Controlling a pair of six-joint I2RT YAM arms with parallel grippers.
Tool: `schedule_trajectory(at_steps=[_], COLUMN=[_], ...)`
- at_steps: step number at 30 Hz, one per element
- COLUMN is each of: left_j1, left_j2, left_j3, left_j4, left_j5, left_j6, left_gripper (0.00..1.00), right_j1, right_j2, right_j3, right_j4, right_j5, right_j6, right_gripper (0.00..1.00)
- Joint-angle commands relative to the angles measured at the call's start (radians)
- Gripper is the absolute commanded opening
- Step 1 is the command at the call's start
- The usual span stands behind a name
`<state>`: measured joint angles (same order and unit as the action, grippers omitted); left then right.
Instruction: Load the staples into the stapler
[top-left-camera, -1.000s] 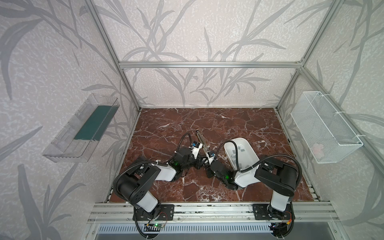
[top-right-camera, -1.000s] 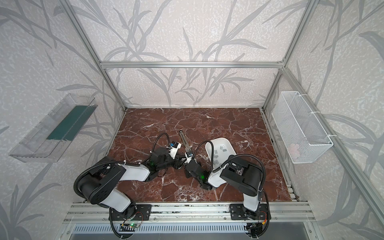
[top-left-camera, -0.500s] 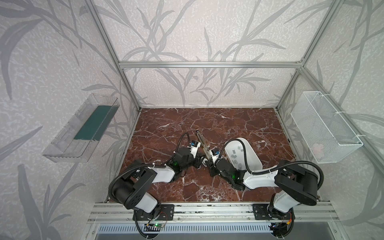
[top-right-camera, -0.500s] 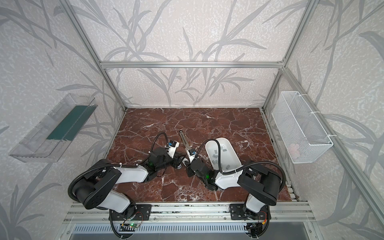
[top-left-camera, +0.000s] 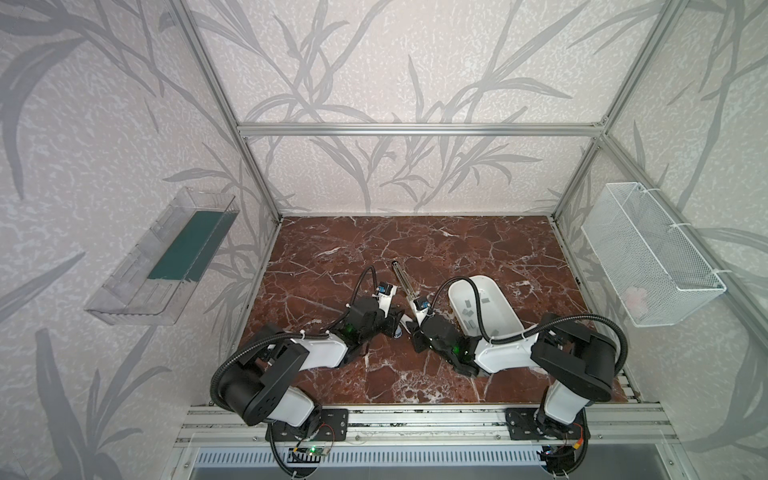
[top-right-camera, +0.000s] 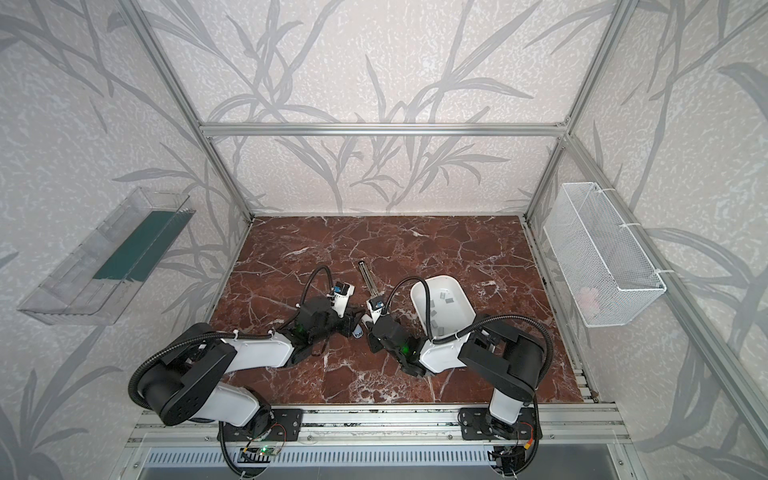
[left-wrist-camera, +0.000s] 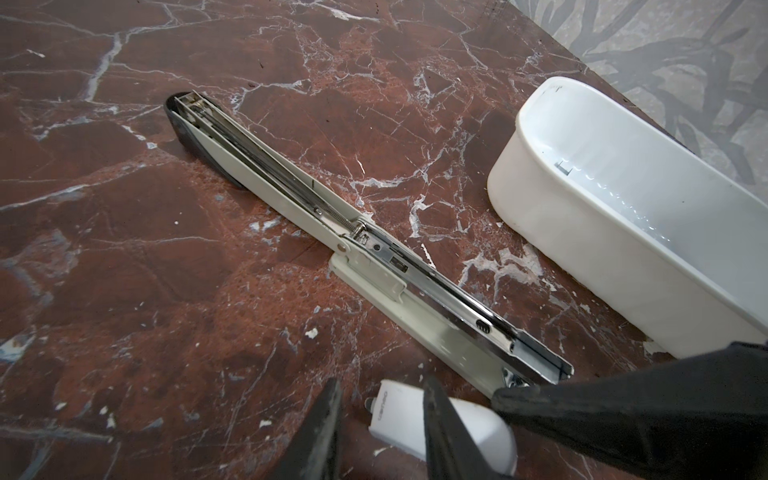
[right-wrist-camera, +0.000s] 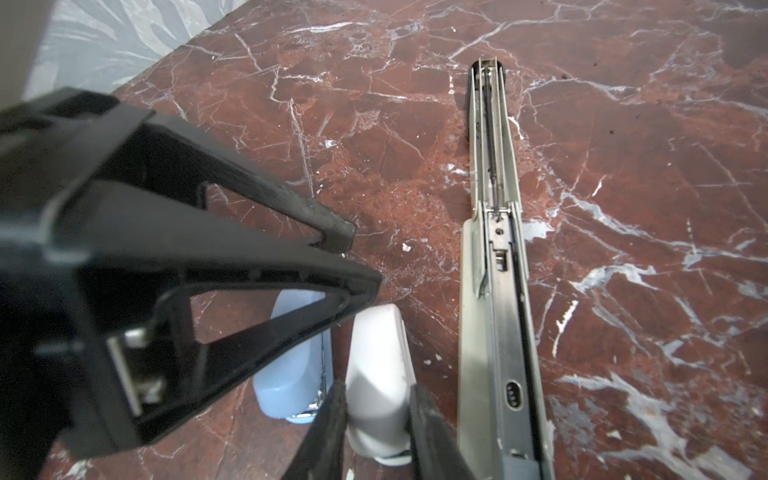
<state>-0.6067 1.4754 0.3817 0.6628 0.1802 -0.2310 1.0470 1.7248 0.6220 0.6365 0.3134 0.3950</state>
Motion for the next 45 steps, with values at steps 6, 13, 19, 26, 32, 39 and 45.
schedule_trajectory(at_steps=[6, 13, 19, 26, 32, 39, 45], left_j1=[-0.001, -0.001, -0.001, -0.001, -0.001, 0.000, -0.001], left_j2=[0.034, 0.064, 0.081, 0.105, 0.111, 0.131, 0.148], left_j3=[0.006, 0.019, 0.031, 0.036, 0.030, 0.027, 0.005], left_j4=[0.018, 0.015, 0.011, 0.021, 0.032, 0.043, 0.087], left_j5=[-0.013, -0.040, -0.052, -0.047, -0.054, -0.062, -0.066], left_j6=[0.025, 0.029, 0.030, 0.031, 0.030, 0.033, 0.035], left_gripper=[0.32, 0.31, 0.31, 0.31, 0.30, 0.30, 0.29], right_j1=[-0.001, -0.003, -0.001, -0.003, -0.002, -0.002, 0.001], right_j2=[0.027, 0.029, 0.065, 0.086, 0.112, 0.156, 0.191], right_j3=[0.021, 0.040, 0.083, 0.089, 0.097, 0.122, 0.146], right_j4=[-0.023, -0.025, -0.040, -0.044, -0.057, -0.089, -0.154], right_j5=[0.008, 0.019, 0.021, 0.026, 0.014, -0.006, -0.013], right_j6=[0.003, -0.019, -0.036, -0.031, -0.014, 0.001, 0.018], right_gripper=[0.24, 0.24, 0.24, 0.24, 0.24, 0.22, 0.19])
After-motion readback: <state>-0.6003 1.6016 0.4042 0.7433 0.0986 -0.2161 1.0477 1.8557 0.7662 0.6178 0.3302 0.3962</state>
